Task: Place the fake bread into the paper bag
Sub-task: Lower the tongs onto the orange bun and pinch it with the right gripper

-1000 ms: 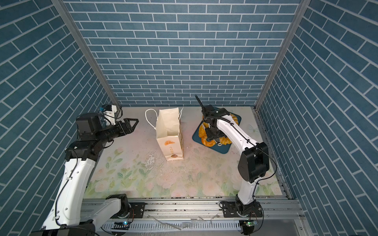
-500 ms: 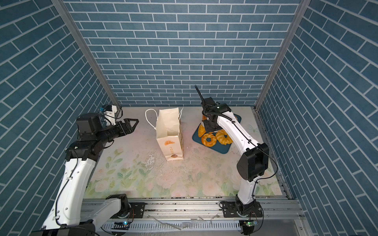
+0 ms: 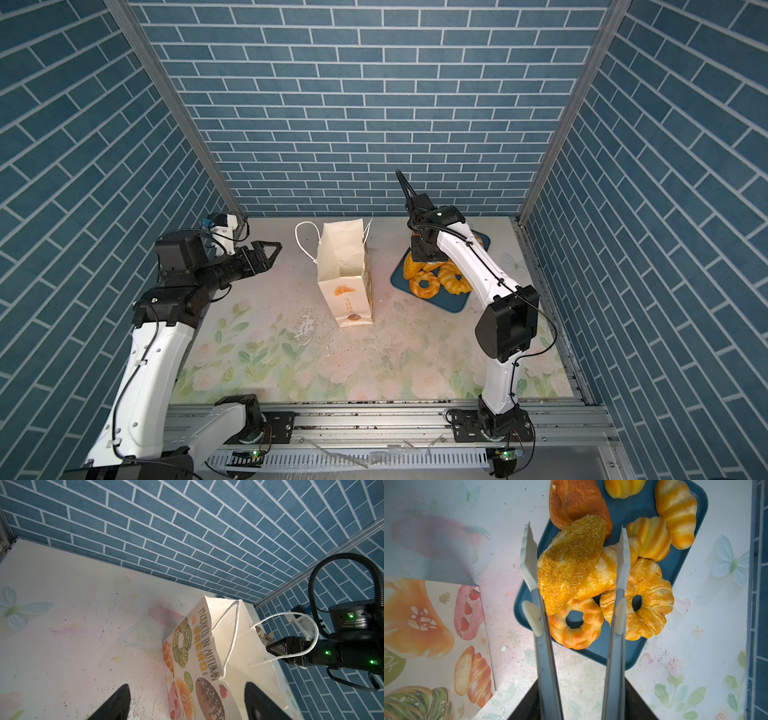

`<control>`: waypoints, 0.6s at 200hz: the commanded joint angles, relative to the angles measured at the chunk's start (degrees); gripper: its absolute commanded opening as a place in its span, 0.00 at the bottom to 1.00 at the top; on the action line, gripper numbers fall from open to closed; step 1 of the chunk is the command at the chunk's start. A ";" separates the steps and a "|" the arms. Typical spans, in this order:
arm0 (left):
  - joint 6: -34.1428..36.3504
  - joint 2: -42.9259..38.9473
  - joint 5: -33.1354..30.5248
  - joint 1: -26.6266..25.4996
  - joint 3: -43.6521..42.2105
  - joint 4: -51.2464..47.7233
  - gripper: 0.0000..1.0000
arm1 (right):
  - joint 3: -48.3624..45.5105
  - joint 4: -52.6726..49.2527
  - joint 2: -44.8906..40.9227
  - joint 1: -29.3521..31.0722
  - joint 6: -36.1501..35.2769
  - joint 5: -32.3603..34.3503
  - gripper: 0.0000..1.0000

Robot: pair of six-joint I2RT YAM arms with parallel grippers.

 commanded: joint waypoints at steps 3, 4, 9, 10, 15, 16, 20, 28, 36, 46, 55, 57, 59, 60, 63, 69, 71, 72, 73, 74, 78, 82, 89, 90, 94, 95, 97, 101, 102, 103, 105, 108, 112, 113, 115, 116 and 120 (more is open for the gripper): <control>0.83 -0.38 0.12 0.27 -0.44 0.03 0.87 | -3.13 2.40 -2.11 0.27 7.44 -2.83 0.55; 0.84 -0.36 0.12 0.27 -0.44 0.02 0.87 | -3.30 2.54 -2.14 0.33 7.59 -2.95 0.54; 0.86 -0.34 0.12 0.27 -0.44 0.02 0.87 | -3.94 3.02 -2.33 0.40 8.16 -3.54 0.54; 0.85 -0.34 0.17 0.27 -0.44 0.02 0.87 | -4.06 3.07 -2.38 0.40 8.26 -3.66 0.55; 0.86 -0.38 0.13 0.27 -0.44 0.02 0.87 | -4.49 3.34 -2.57 0.52 8.92 -3.99 0.55; 0.86 -0.40 0.12 0.27 -0.44 0.02 0.87 | -4.60 3.36 -2.59 0.50 9.03 -4.01 0.55; 0.89 -0.43 0.12 0.27 -0.44 0.07 0.87 | -4.90 3.44 -2.68 0.55 9.49 -4.12 0.55; 0.99 -0.43 0.15 0.27 -0.44 -0.05 0.87 | -5.42 3.54 -3.01 0.64 10.05 -4.42 0.55; 1.09 -0.45 0.18 0.28 -0.37 -0.07 0.87 | -5.89 3.84 -3.42 0.79 10.52 -4.64 0.55; 1.14 -0.50 0.12 0.35 -0.44 -0.09 0.87 | -6.71 4.33 -4.03 1.06 11.15 -4.94 0.55; 1.13 -0.45 0.13 0.37 -0.48 -0.16 0.87 | -7.72 5.45 -4.63 1.31 11.05 -5.81 0.55; 1.14 -0.43 0.13 0.36 -0.49 -0.14 0.87 | -7.96 5.65 -4.74 1.30 11.01 -6.04 0.55; 1.12 -0.43 0.17 0.36 -0.45 -0.15 0.87 | -8.15 5.81 -4.87 1.37 11.00 -6.16 0.55; 1.11 -0.43 0.15 0.36 -0.44 -0.16 0.87 | -8.32 5.91 -4.92 1.41 11.00 -6.20 0.55; 1.23 -0.44 0.19 0.36 -0.44 -0.12 0.87 | -8.65 6.00 -5.04 1.51 11.00 -6.35 0.55; 1.14 -0.51 0.22 0.37 -0.44 -0.07 0.87 | -8.84 5.95 -5.14 1.42 11.08 -6.58 0.55; 1.18 -0.51 0.22 0.36 -0.44 -0.07 0.87 | -8.92 5.91 -5.15 1.44 11.08 -6.62 0.55; 1.15 -0.56 0.21 0.36 -0.44 -0.07 0.87 | -9.01 5.87 -5.15 1.44 11.08 -6.65 0.55; 1.17 -0.58 0.21 0.36 -0.39 -0.07 0.87 | -9.05 5.81 -5.15 1.40 11.08 -6.75 0.55; 1.19 -0.55 0.26 0.36 -0.42 -0.07 0.87 | -9.03 5.78 -5.15 1.42 11.08 -6.75 0.55; 1.21 -0.52 0.25 0.39 -0.35 -0.12 0.88 | -9.13 5.75 -5.15 1.54 11.16 -6.94 0.55; 1.22 -0.52 0.21 0.41 -0.37 -0.11 0.87 | -9.20 5.68 -5.23 1.55 11.34 -6.98 0.55; 1.27 -0.46 0.25 0.37 -0.29 -0.16 0.87 | -9.39 5.86 -5.45 1.62 11.59 -7.10 0.55; 1.28 -0.49 0.23 0.36 -0.27 -0.16 0.87 | -9.46 5.89 -5.47 1.62 11.64 -7.15 0.55; 1.35 -0.48 0.21 0.38 -0.20 -0.24 0.87 | -9.65 6.00 -5.62 1.65 11.77 -7.34 0.55; 1.36 -0.45 0.21 0.41 -0.19 -0.20 0.87 | -9.68 6.05 -5.65 1.68 11.82 -7.36 0.55; 1.37 -0.48 0.21 0.37 -0.18 -0.24 0.87 | -9.70 6.18 -5.74 1.75 11.91 -7.46 0.55; 1.32 -0.56 0.28 0.37 -0.19 -0.32 0.87 | -9.83 6.24 -5.83 1.81 12.11 -7.54 0.55; 1.35 -0.54 0.29 0.37 -0.18 -0.29 0.87 | -9.86 6.26 -5.89 1.80 12.17 -7.54 0.55; 1.36 -0.53 0.25 0.36 -0.18 -0.31 0.87 | -9.87 6.27 -5.92 1.80 12.20 -7.59 0.55; 1.37 -0.58 0.24 0.40 -0.18 -0.29 0.87 | -9.93 6.27 -5.96 1.86 12.35 -7.63 0.55; 1.30 -0.52 0.29 0.36 -0.17 -0.33 0.87 | -9.93 6.35 -6.07 1.86 12.46 -7.64 0.55; 1.37 -0.56 0.26 0.36 -0.25 -0.29 0.87 | -10.10 6.41 -6.12 1.97 12.64 -7.72 0.55; 1.33 -0.58 0.24 0.36 -0.25 -0.31 0.87 | -10.12 6.43 -6.16 1.97 12.65 -7.72 0.55; 1.36 -0.66 0.26 0.36 -0.26 -0.29 0.87 | -10.19 6.45 -6.20 1.97 12.73 -7.72 0.55; 1.37 -0.68 0.28 0.36 -0.26 -0.31 0.87 | -10.17 6.45 -6.16 2.02 12.74 -7.77 0.55; 1.32 -0.61 0.22 0.36 -0.34 -0.31 0.87 | -10.30 6.45 -6.20 2.06 12.92 -7.96 0.55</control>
